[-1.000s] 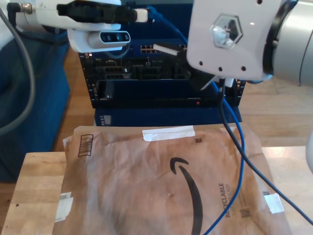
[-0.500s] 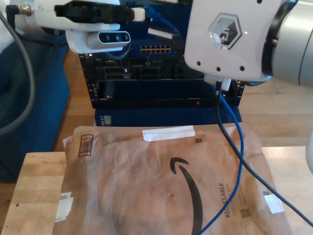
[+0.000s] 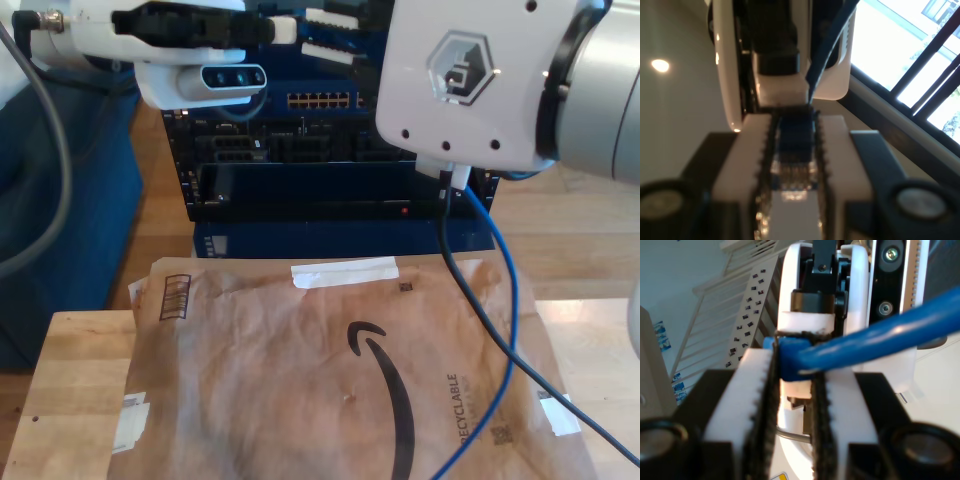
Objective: Grab the cable and plug it in
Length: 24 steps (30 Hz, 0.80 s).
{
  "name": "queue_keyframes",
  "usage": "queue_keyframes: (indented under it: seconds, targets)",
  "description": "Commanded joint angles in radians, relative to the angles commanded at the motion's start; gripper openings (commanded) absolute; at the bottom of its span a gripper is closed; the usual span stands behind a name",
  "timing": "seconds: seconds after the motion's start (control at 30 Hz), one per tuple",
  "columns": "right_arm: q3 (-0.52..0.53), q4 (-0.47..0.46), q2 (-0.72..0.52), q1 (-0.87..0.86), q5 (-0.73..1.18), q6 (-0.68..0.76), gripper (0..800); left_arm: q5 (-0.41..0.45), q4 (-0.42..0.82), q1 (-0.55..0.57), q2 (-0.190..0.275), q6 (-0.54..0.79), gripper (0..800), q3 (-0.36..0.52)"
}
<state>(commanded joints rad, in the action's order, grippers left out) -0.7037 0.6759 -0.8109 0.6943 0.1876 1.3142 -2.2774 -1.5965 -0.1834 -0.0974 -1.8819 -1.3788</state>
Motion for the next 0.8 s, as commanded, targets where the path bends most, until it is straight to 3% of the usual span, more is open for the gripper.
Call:
queue_keyframes:
  seconds: [0.1,0.2,0.33,0.43,0.53,0.57,0.63,0.67,0.7,0.77,0.8]
  targets:
    - [0.0,0.0,0.0,0.0,0.0,0.0,123,-0.002,-0.002,0.0,0.002,0.0,22,0.0]
    - [0.0,0.0,0.0,0.0,0.0,0.0,191,-0.006,0.0,0.0,0.002,0.0,22,0.0]
    - [0.0,0.0,0.0,0.0,0.0,0.0,190,-0.006,0.0,0.0,0.002,0.0,22,0.002]
    - [0.0,0.0,0.0,0.0,0.0,0.0,144,-0.006,0.0,0.0,0.002,0.0,22,0.002]
    - [0.0,0.005,-0.003,0.0,-0.002,0.0,31,-0.006,0.0,0.0,0.002,0.0,43,0.002]
    - [0.0,0.015,-0.003,0.0,-0.002,0.0,2,-0.006,0.0,0.0,0.002,0.0,89,0.002]
    - [0.0,0.023,-0.003,0.0,-0.002,0.0,2,-0.009,-0.002,0.0,0.005,-0.003,282,0.002]
    - [0.0,0.023,-0.003,0.0,-0.002,0.0,2,-0.011,-0.002,0.0,0.006,-0.006,289,0.002]
    - [0.0,0.023,-0.003,0.0,-0.002,-0.002,2,-0.012,0.0,0.0,0.011,-0.015,369,0.002]
    - [0.0,0.023,-0.003,0.0,-0.002,0.0,2,-0.012,0.0,0.0,0.017,-0.044,603,0.002]
    - [0.0,0.025,-0.003,0.0,-0.002,0.0,2,-0.011,0.0,-0.002,0.02,-0.057,609,0.0]
